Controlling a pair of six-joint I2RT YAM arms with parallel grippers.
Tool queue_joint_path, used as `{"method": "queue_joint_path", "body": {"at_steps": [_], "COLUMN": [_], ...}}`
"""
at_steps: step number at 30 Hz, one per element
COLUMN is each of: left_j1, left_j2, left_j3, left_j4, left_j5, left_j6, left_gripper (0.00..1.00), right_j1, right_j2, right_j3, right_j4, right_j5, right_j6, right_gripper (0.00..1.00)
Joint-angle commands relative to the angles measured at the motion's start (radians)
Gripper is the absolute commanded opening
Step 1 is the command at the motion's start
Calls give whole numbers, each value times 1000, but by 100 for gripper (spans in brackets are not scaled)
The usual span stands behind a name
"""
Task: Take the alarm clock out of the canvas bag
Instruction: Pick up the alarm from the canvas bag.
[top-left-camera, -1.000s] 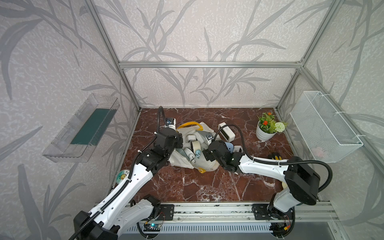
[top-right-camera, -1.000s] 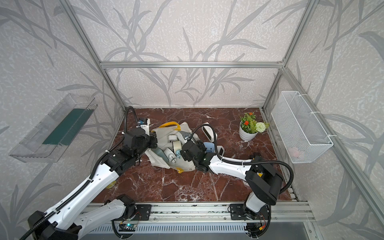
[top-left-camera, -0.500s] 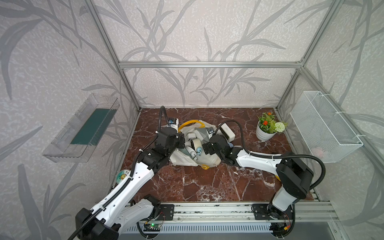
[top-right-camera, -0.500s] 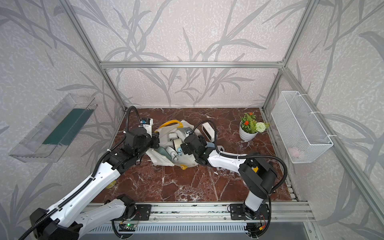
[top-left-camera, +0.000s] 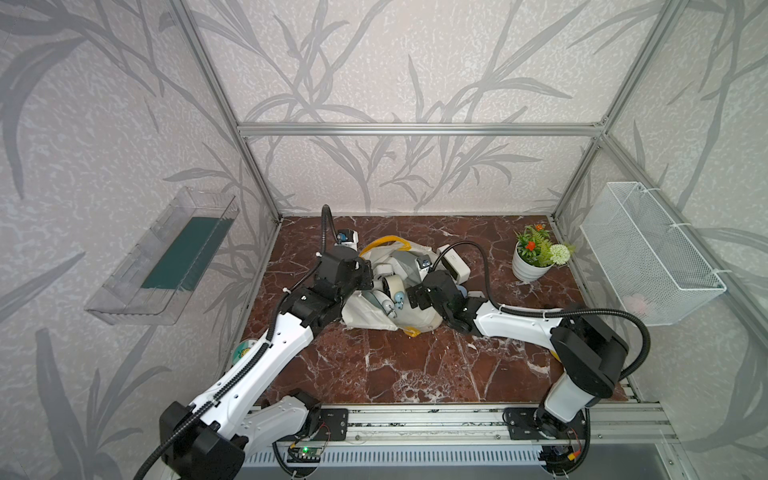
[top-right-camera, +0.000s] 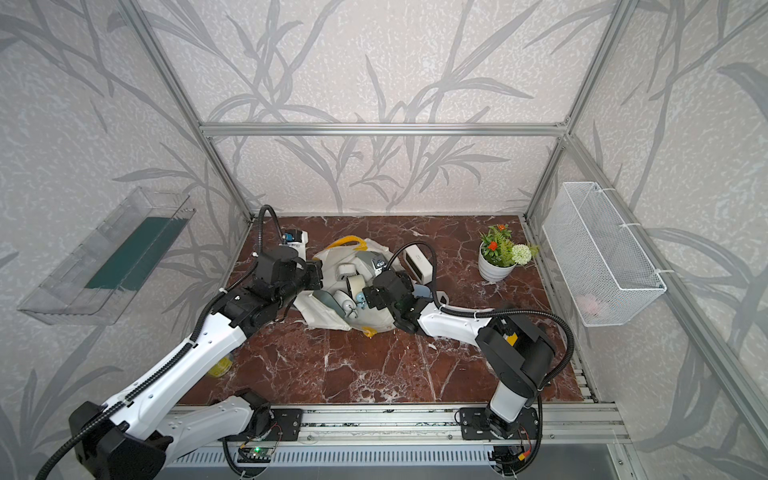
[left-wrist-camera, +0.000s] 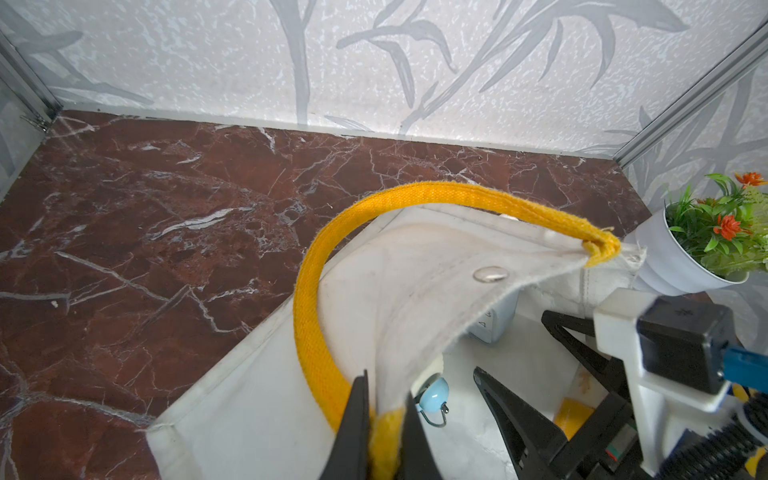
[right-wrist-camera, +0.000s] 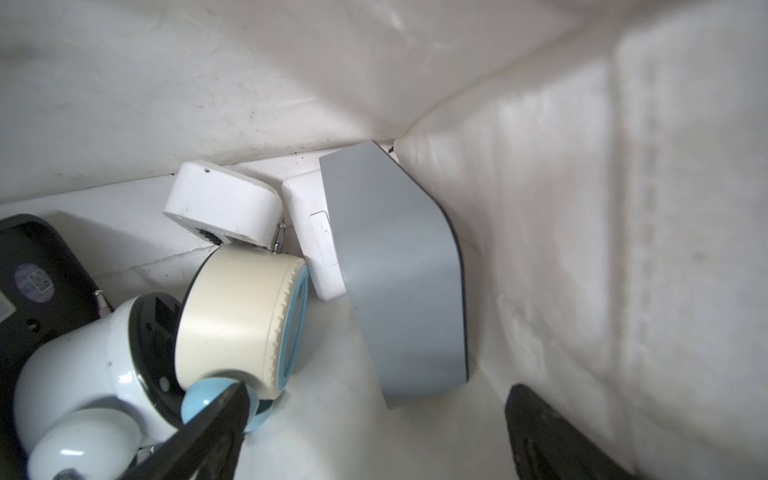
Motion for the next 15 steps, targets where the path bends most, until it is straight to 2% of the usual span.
{"method": "queue_joint_path", "body": {"at_steps": [1,15], "left_j1": [2,2], "left_j2": [14,36], "left_j3": [52,85], "left_j4": [12,4], "left_j5": [34,103], "left_j6": [-48,-43], "left_gripper": [0,0], "right_j1": [-5,-4], "right_j2": [-36,9], "right_j3": [-18,24], "right_j4": [58,59], "right_j5": [0,-3], "right_j6": [-33,-216], "right_gripper": [95,94]}}
